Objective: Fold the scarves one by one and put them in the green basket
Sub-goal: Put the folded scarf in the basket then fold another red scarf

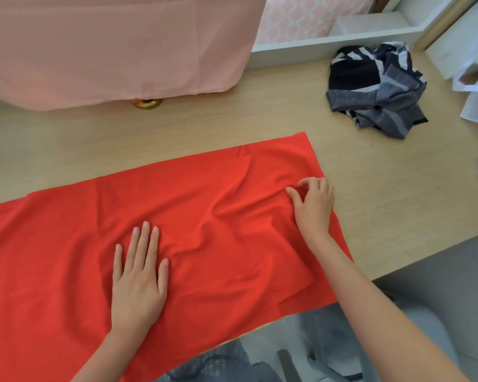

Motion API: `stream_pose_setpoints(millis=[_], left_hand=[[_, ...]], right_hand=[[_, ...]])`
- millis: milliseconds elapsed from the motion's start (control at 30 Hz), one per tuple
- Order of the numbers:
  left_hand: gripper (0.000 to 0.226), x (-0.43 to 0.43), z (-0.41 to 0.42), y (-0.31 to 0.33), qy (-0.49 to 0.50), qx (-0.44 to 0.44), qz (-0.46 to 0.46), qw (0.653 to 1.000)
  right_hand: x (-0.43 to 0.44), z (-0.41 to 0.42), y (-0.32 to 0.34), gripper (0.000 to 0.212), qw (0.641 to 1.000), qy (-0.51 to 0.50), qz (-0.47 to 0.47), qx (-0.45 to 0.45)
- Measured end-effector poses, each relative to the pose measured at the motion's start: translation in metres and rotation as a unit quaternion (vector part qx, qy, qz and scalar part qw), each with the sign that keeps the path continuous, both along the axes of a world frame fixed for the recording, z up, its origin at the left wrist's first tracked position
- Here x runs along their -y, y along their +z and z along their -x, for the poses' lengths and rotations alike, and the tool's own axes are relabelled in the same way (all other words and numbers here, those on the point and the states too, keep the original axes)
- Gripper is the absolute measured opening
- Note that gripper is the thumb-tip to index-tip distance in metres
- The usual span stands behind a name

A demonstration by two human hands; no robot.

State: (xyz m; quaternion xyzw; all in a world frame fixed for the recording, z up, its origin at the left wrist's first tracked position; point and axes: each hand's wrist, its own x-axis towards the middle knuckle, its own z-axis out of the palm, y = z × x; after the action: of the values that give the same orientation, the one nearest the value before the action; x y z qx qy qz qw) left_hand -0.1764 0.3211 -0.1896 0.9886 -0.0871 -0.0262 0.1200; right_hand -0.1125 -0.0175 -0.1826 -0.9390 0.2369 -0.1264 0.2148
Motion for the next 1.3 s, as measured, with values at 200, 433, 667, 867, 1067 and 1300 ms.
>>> stream_pose_setpoints(millis=[200, 433, 667, 867, 1067, 1300], left_hand=[[0.059, 0.0, 0.0, 0.001, -0.005, -0.003, 0.006, 1.0], [0.06, -0.002, -0.001, -0.001, -0.012, -0.024, 0.014, 1.0], [0.048, 0.021, -0.046, 0.028, 0.017, 0.021, 0.177, 0.984], [0.035, 0.05, -0.155, 0.018, -0.018, 0.027, 0.202, 0.979], [0.02, 0.056, -0.188, 0.018, -0.067, 0.016, 0.165, 0.984], [0.018, 0.056, -0.189, 0.022, -0.082, 0.049, 0.185, 0.978]], right_hand=[[0.027, -0.011, 0.009, 0.012, 0.999, -0.033, 0.033, 0.012], [0.044, -0.025, 0.017, 0.013, 0.999, -0.014, -0.027, 0.037], [0.039, -0.059, 0.023, 0.018, 0.996, -0.012, -0.066, 0.051], [0.034, -0.101, 0.024, 0.029, 0.992, 0.097, -0.063, -0.042], [0.034, -0.118, 0.018, 0.02, 0.984, 0.164, -0.036, -0.061], [0.039, -0.117, 0.017, 0.008, 0.983, 0.179, -0.024, -0.02]])
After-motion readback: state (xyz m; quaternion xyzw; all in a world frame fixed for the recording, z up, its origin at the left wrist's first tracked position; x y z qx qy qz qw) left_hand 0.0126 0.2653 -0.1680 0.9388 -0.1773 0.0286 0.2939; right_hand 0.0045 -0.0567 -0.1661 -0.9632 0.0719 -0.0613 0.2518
